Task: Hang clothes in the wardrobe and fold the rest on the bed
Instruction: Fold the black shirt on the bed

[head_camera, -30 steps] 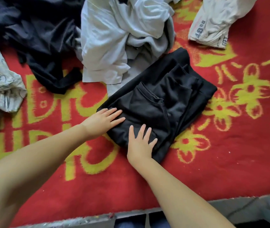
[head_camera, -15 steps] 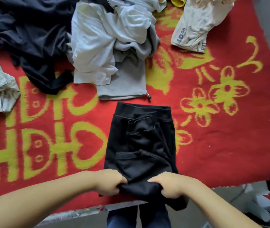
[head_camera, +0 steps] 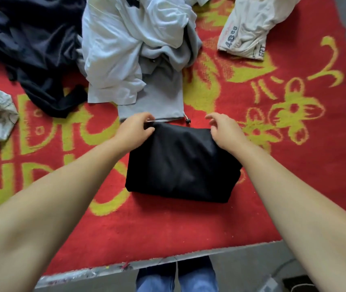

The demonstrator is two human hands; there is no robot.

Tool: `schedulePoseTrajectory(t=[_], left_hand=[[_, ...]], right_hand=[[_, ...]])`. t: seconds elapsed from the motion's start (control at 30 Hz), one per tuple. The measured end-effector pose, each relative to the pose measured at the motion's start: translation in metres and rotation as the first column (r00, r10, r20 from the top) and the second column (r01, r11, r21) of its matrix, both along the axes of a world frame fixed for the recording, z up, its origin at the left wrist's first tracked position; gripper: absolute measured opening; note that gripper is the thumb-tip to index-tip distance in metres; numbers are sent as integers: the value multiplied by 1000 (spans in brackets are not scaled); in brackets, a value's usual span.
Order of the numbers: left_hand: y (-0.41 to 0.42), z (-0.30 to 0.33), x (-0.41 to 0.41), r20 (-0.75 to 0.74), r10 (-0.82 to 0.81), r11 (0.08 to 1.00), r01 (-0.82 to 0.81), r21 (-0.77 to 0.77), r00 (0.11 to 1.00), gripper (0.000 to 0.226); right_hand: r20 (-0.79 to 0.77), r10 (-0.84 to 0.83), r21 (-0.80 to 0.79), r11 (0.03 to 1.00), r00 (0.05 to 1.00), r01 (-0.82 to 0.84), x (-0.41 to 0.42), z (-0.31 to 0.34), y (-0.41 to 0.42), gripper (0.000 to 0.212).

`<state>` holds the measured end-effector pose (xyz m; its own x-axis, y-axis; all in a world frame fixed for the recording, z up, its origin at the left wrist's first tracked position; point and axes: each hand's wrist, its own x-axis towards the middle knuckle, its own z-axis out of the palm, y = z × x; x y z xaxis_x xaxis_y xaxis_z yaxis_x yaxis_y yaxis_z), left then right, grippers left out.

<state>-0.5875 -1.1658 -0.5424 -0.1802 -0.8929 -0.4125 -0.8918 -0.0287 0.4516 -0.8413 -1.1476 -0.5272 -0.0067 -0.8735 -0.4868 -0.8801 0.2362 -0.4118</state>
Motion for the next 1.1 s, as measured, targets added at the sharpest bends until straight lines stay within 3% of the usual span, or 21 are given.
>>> schedulePoseTrajectory(t=[0.07,0.17,0.23,0.33,0.5,0.63,0.73,0.8,0.87,0.97,1.1], left_hand=[[15,-5,-18,226,-58,968,110,-225,972,50],[60,-13,-51,257,-226,866,315,-390,940,56],[86,-29,-55,295,-283,885,367,-286,913,57],[93,-61,-35,300,-173,967,220,-131,938,63],[80,-88,-21,344,-170,980,196,-42,923,68],[69,-76,-23,416,-214,976,204,70,884,69],[77,-46,-20,415,-293,936,347,-59,861,71],[104,-33,-15,340,-457,826,534,-180,822,74],[137,-32,-9,321,-589,724,661,-197,742,82],[153,-43,-9,394,-543,782,618,-84,742,101],[143,-56,-17,430,-480,826,559,-71,764,103]], right_hand=[[-231,58,-95,992,971,-82,19,-8,19,49],[-351,165,-225,941,922,-254,56,-18,74,58],[-374,171,-196,946,911,-258,59,-31,102,61],[-321,115,-106,982,940,-156,35,-63,104,64],[-241,137,-50,987,961,-153,27,-88,91,62],[-280,199,75,980,939,-185,28,-68,78,61],[-314,204,-33,974,927,-225,38,-36,95,67],[-290,262,-105,947,921,-302,48,-22,128,80],[-306,339,-43,929,890,-368,54,-23,159,98],[-388,347,60,934,854,-353,50,-47,169,116],[-436,317,69,945,842,-320,50,-71,152,116]])
